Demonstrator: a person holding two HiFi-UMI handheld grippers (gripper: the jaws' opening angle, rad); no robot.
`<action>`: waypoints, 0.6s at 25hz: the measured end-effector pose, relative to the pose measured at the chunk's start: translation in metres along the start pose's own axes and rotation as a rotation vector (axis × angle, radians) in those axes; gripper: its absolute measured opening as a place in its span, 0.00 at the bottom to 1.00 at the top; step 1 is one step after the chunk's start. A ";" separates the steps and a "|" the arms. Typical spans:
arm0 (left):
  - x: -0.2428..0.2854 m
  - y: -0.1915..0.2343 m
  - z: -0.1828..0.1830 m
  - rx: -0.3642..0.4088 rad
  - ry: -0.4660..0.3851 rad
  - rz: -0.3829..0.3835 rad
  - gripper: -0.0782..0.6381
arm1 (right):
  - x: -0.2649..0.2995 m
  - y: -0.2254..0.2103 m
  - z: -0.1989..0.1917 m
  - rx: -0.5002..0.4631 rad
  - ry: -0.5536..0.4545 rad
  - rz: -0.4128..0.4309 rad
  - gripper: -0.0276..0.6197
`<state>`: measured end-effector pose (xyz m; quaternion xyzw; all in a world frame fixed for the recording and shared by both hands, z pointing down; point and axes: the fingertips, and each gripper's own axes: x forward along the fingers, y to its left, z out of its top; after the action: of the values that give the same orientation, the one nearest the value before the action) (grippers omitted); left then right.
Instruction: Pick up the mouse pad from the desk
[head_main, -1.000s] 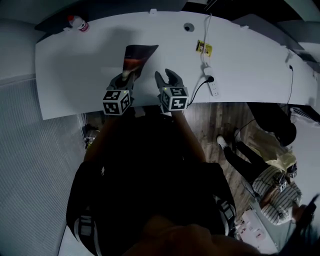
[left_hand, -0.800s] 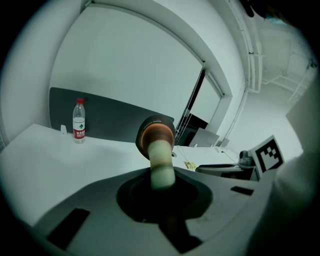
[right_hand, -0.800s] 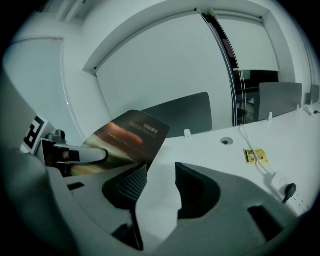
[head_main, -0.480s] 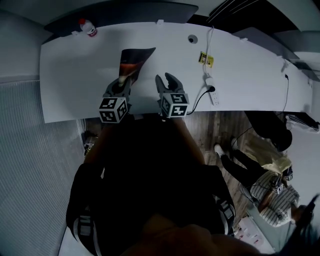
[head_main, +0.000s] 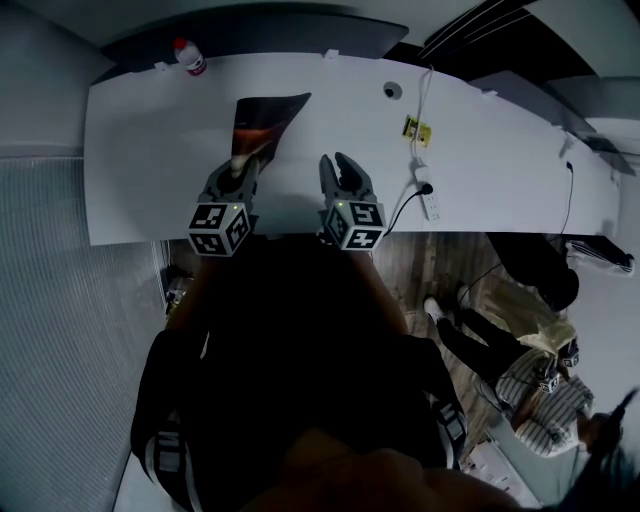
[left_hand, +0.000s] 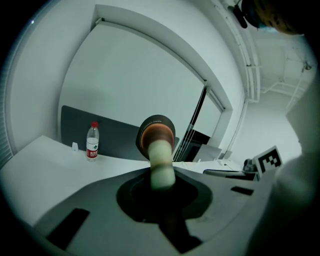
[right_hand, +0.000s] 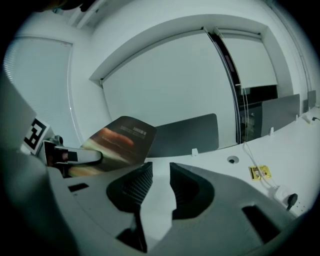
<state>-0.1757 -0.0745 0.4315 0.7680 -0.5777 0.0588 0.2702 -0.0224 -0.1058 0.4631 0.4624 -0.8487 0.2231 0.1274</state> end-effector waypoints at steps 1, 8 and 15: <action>-0.002 0.001 0.003 0.000 -0.005 0.000 0.15 | -0.002 0.003 0.003 0.001 -0.010 0.001 0.19; -0.013 0.004 0.014 -0.011 -0.039 0.003 0.15 | -0.015 0.019 0.030 -0.008 -0.083 0.000 0.13; -0.025 0.003 0.020 -0.019 -0.070 0.012 0.15 | -0.028 0.029 0.045 0.000 -0.134 0.006 0.10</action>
<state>-0.1912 -0.0630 0.4051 0.7636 -0.5918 0.0279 0.2566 -0.0321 -0.0943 0.4052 0.4739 -0.8565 0.1921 0.0697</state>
